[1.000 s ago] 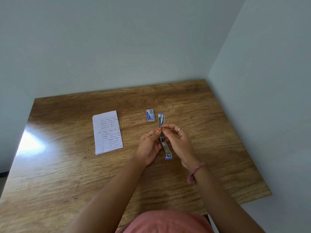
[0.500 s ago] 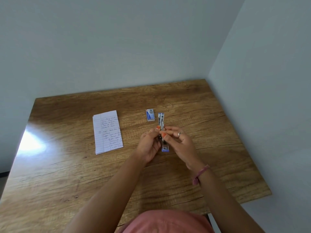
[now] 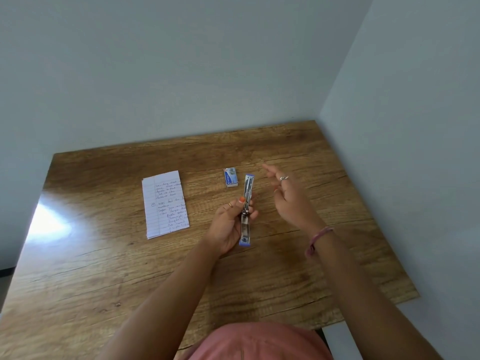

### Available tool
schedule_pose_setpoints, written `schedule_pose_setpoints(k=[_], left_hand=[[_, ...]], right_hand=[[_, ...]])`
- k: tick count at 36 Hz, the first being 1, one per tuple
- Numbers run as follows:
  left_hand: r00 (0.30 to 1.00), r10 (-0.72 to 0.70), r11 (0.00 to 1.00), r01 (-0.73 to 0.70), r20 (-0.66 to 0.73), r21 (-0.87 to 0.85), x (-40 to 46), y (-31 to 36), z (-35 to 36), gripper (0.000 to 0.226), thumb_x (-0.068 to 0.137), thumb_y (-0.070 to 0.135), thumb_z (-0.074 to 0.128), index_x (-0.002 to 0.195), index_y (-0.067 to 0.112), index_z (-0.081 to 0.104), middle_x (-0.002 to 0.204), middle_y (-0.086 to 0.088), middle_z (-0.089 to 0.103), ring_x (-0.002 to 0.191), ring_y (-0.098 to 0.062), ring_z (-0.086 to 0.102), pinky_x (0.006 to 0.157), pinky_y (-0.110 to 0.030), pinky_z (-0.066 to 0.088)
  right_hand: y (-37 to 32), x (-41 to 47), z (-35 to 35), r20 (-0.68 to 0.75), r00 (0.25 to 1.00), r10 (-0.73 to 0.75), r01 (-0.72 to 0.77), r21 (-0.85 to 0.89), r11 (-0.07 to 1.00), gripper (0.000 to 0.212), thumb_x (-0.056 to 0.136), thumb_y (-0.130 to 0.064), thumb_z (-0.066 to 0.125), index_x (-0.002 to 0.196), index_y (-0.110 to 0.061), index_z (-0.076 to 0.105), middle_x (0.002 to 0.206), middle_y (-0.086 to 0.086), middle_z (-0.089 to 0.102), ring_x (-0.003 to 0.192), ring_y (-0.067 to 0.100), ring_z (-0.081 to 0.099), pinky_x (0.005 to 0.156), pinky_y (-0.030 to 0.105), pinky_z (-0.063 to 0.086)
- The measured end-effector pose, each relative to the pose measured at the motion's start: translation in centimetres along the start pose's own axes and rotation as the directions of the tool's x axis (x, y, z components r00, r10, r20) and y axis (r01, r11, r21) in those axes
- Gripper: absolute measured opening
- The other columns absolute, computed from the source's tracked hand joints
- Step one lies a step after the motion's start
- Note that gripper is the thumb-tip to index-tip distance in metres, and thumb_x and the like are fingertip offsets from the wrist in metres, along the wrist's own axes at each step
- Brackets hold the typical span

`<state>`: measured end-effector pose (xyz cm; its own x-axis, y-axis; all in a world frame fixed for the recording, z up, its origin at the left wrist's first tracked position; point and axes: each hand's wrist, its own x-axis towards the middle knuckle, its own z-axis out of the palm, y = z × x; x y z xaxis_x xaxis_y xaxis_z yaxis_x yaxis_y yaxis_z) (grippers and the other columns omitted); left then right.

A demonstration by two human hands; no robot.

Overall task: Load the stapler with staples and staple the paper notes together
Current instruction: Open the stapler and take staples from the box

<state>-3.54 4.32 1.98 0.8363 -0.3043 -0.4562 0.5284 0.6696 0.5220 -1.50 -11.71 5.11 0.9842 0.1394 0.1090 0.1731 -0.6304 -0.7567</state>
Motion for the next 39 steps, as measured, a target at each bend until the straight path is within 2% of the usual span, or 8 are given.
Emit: schedule_pose_setpoints(k=[4, 7, 14, 20, 26, 31, 36, 39], left_hand=[[1.0, -0.003, 1.0, 0.003, -0.004, 0.001, 0.1, 0.0, -0.2, 0.023, 0.1, 0.008, 0.044, 0.107, -0.009, 0.058, 0.085, -0.009, 0.061, 0.063, -0.007, 0.063, 0.072, -0.026, 0.059], [1.0, 0.001, 1.0, -0.001, -0.009, 0.0, 0.2, 0.1, -0.2, 0.024, 0.099, 0.009, 0.045, 0.107, -0.009, 0.058, 0.078, -0.007, 0.064, 0.063, -0.007, 0.063, 0.074, -0.027, 0.06], [1.0, 0.005, 1.0, -0.005, -0.007, -0.022, 0.4, -0.1, -0.3, 0.02, 0.097, 0.006, 0.048, 0.091, -0.006, 0.062, 0.078, -0.01, 0.068, 0.064, -0.01, 0.066, 0.073, -0.029, 0.06], [0.999, 0.02, 0.997, -0.018, -0.03, 0.081, 1.1, -0.4, -0.6, 0.018, 0.094, 0.009, 0.055, 0.094, -0.007, 0.063, 0.078, -0.01, 0.067, 0.064, -0.015, 0.067, 0.071, -0.027, 0.059], [0.995, 0.032, 0.942, 0.003, -0.096, 0.335, 1.3, 0.9, -0.3, 0.016, 0.093, 0.01, 0.061, 0.088, -0.003, 0.068, 0.073, -0.009, 0.068, 0.06, -0.013, 0.065, 0.058, -0.026, 0.058], [0.99, 0.095, 0.709, 0.007, -0.106, 0.705, 1.8, 3.3, 0.0, 0.016, 0.087, 0.014, 0.07, 0.097, 0.002, 0.066, 0.072, -0.008, 0.07, 0.051, -0.009, 0.064, 0.048, -0.019, 0.05], [0.988, 0.156, 0.324, -0.067, 0.017, 0.944, 2.8, 5.5, 0.3, 0.014, 0.083, 0.026, 0.075, 0.089, 0.016, 0.068, 0.077, -0.002, 0.076, 0.066, -0.013, 0.07, 0.067, -0.029, 0.055], [0.985, 0.122, 0.158, -0.143, 0.125, 0.977, 3.3, 6.5, 0.8, 0.016, 0.083, 0.029, 0.075, 0.092, 0.016, 0.07, 0.08, -0.001, 0.075, 0.067, -0.008, 0.068, 0.065, -0.024, 0.053]], right_hand=[[0.2, 0.1, 0.4, 0.053, 0.998, -0.035, 0.04, -0.092, 0.995, 0.065, 0.086, 0.012, 0.042, 0.133, -0.032, 0.051, 0.128, 0.003, 0.05, 0.079, -0.006, 0.045, 0.065, 0.008, 0.04], [0.3, 0.1, 0.6, 0.05, 0.998, -0.023, 0.026, -0.061, 0.998, 0.064, 0.087, 0.012, 0.042, 0.133, -0.031, 0.051, 0.126, 0.004, 0.049, 0.073, -0.002, 0.046, 0.061, 0.009, 0.041], [0.4, 0.0, 0.9, 0.06, 0.994, 0.089, -0.093, 0.064, 0.994, 0.057, 0.091, 0.008, 0.042, 0.133, -0.031, 0.05, 0.126, -0.005, 0.049, 0.104, 0.005, 0.054, 0.067, 0.007, 0.045], [1.1, -1.3, 2.4, 0.076, 0.965, 0.251, -0.262, 0.311, 0.913, 0.045, 0.093, 0.001, 0.046, 0.122, -0.031, 0.056, 0.111, -0.02, 0.062, 0.099, -0.01, 0.059, 0.089, 0.018, 0.047], [2.8, -2.6, 3.8, 0.02, 0.948, 0.316, -0.298, 0.397, 0.868, 0.041, 0.093, 0.002, 0.048, 0.11, -0.034, 0.059, 0.108, -0.012, 0.068, 0.099, 0.0, 0.064, 0.091, 0.021, 0.049], [3.2, -2.9, 3.9, -0.066, 0.942, 0.328, -0.268, 0.437, 0.858, 0.041, 0.093, -0.001, 0.051, 0.102, -0.041, 0.059, 0.1, -0.015, 0.068, 0.092, -0.005, 0.064, 0.077, 0.011, 0.05], [3.4, -2.7, 3.6, -0.111, 0.938, 0.328, -0.229, 0.514, 0.827, 0.035, 0.094, -0.009, 0.055, 0.112, -0.039, 0.057, 0.101, -0.008, 0.07, 0.089, 0.006, 0.068, 0.079, 0.023, 0.054], [3.7, -2.7, 3.6, -0.105, 0.95, 0.294, -0.207, 0.491, 0.846, 0.041, 0.092, -0.013, 0.059, 0.126, -0.035, 0.053, 0.1, -0.001, 0.071, 0.091, 0.01, 0.068, 0.087, 0.028, 0.053]])
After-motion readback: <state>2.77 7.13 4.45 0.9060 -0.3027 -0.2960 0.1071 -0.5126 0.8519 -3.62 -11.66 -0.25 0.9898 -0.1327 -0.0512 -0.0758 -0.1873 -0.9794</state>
